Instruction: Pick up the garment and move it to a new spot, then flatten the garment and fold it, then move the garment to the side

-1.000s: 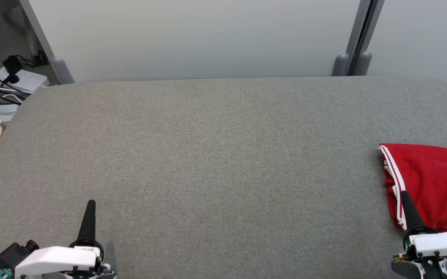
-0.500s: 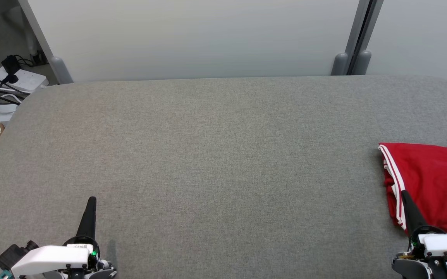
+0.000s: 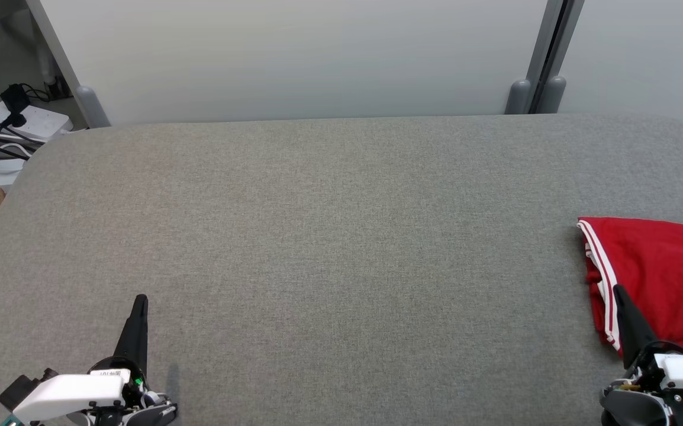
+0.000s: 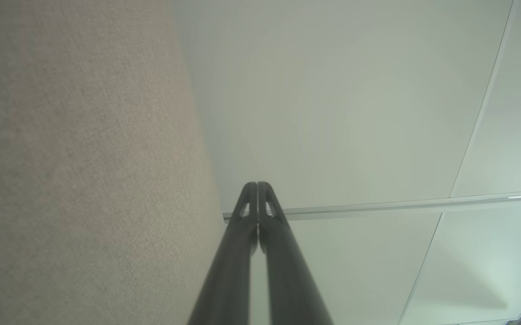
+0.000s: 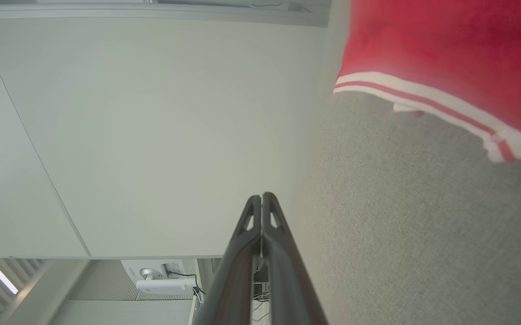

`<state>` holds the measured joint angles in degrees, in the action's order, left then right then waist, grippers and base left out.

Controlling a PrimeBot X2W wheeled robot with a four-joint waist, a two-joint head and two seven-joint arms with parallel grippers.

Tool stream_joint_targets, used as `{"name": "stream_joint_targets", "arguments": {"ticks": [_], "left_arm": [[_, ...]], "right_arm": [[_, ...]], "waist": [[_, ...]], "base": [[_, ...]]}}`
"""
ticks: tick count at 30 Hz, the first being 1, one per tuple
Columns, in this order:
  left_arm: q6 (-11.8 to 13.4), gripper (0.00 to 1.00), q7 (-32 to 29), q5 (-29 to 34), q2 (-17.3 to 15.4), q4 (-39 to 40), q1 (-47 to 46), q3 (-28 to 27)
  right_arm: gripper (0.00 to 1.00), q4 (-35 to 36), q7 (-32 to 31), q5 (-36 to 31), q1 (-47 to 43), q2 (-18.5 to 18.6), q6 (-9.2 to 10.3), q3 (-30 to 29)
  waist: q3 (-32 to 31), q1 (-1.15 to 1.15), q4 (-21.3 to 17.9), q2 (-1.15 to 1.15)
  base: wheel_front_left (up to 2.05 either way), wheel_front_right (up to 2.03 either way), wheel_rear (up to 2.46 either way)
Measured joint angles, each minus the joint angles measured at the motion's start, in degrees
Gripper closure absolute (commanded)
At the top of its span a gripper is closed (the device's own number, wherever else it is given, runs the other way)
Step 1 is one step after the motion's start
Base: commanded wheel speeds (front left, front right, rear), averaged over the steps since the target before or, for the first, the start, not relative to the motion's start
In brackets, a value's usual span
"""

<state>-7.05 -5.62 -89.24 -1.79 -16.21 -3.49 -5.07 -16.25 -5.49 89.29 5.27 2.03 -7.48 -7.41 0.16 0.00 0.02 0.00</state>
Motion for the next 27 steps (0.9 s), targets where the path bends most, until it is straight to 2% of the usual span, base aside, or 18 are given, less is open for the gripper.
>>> {"name": "stream_joint_targets", "arguments": {"ticks": [4, 27], "left_arm": [[0.0, 1.00, -0.5, -2.6, 0.0, 0.4, 0.0, 0.1], [0.0, 1.00, -0.5, -2.6, 0.0, 0.4, 0.0, 0.1]], "right_arm": [[1.00, 0.3, -0.5, 2.2, 0.0, 0.0, 0.00, -0.1], [1.00, 0.4, -0.5, 2.2, 0.0, 0.0, 0.00, -0.2]], "waist": [[0.0, 0.00, 0.0, 0.00], [0.0, -0.01, 0.0, 0.00]], "base": [[0.00, 0.00, 0.00], [0.00, 0.00, 0.00]]}}
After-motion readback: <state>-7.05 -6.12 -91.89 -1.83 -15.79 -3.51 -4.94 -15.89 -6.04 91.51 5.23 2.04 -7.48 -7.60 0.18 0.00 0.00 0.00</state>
